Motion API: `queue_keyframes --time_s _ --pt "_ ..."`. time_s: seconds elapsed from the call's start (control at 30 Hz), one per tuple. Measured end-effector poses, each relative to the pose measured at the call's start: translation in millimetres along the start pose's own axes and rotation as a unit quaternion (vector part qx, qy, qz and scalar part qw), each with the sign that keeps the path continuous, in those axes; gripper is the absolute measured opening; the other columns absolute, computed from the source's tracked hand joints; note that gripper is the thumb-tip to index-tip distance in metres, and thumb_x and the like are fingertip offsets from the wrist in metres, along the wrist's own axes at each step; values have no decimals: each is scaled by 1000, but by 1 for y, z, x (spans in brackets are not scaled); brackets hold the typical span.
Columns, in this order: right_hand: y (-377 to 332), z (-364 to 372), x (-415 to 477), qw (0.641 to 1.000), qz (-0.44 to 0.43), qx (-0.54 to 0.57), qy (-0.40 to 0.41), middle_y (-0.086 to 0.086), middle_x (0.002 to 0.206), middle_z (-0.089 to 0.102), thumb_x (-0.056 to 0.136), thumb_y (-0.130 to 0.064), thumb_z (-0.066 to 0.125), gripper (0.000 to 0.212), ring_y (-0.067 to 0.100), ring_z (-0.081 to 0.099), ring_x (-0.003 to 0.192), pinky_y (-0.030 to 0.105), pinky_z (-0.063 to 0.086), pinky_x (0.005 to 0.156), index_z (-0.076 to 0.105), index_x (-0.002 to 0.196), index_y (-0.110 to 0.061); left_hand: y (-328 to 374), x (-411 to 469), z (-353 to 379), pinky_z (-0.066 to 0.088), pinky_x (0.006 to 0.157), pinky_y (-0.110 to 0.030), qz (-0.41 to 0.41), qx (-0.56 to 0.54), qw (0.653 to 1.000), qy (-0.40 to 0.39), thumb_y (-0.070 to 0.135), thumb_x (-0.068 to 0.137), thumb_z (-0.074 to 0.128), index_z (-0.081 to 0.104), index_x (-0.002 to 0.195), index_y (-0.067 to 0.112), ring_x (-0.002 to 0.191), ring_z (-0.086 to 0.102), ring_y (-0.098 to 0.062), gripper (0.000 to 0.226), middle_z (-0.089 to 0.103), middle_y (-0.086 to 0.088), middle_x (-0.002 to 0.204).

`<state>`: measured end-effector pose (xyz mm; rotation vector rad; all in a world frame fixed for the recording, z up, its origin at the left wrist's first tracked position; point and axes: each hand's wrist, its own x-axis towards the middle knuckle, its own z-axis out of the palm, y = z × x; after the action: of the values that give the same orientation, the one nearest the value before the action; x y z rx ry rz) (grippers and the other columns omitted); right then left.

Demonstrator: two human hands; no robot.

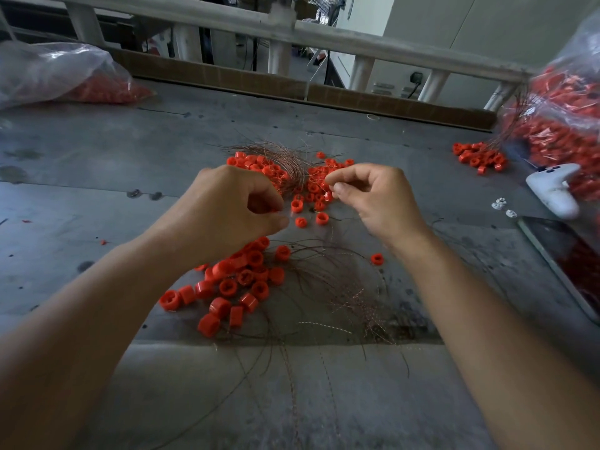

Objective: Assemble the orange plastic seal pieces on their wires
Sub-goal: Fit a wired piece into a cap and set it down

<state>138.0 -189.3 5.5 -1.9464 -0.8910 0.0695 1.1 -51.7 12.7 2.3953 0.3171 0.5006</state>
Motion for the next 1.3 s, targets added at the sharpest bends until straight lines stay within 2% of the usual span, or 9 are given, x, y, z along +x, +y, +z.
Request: queue_keyframes --time_s 0.1,0.23,0.33,0.47,0.6,0.77,1.0,1.1,1.3 --pt "-3 -6 -1 999 -4 36 34 -10 73 64 85 -1 59 31 1 63 63 23 53 73 62 74 -29 2 -1 0 38 56 4 11 -16 1000 0 22 71 75 61 67 36 69 56 17 20 60 19 65" --pt "-9 -15 -5 994 -15 86 62 -3 71 66 82 -1 63 26 4 64 60 16 51 61 64 81 -26 4 -3 -2 39 57 3 36 -29 999 13 22 70 75 61 69 38 71 56 15 21 61 21 70" --pt "-15 -18 -10 993 -26 96 60 -1 73 66 81 -1 65 24 5 64 59 15 50 59 63 82 -25 6 -3 -2 45 67 -3 73 -26 997 30 25 70 73 59 71 40 80 57 9 21 61 18 95" --pt "-25 -22 -14 984 -23 172 29 -3 68 68 80 3 63 21 6 63 56 15 50 55 64 81 -18 7 -4 -3 37 64 4 84 -36 995 50 25 70 72 59 72 42 74 54 20 21 45 28 112" --pt "-28 -26 -16 974 -8 224 8 -5 65 70 79 2 62 18 6 63 55 17 50 54 65 82 -15 7 -4 -3 48 66 -7 88 -16 996 9 36 67 67 57 73 45 72 62 -1 14 47 26 120" --pt "-30 -28 -18 969 -3 246 -12 -3 66 70 79 1 62 16 7 63 56 17 50 54 65 83 -14 7 -4 0 47 73 -7 109 -38 993 -8 51 62 57 60 75 43 80 62 3 16 56 24 110" --pt "-30 -29 -19 966 -9 256 -21 -2 67 70 79 1 62 16 7 63 57 18 50 56 65 83 -14 8 -5 3 45 72 -4 117 -70 991 3 42 62 60 58 76 41 81 59 6 14 62 18 84" --pt "-28 -29 -18 977 -10 214 -6 -3 66 69 80 3 62 18 6 63 59 17 50 57 66 82 -15 10 -6 2 42 70 0 126 -81 988 29 38 64 60 61 81 35 80 58 10 17 60 18 84" --pt "-19 -21 -14 992 -76 -80 55 -17 74 53 81 -11 68 20 -1 53 66 8 42 64 65 80 -30 11 -7 2 44 72 -2 134 -80 986 49 37 66 60 62 90 29 80 58 8 25 61 16 88"
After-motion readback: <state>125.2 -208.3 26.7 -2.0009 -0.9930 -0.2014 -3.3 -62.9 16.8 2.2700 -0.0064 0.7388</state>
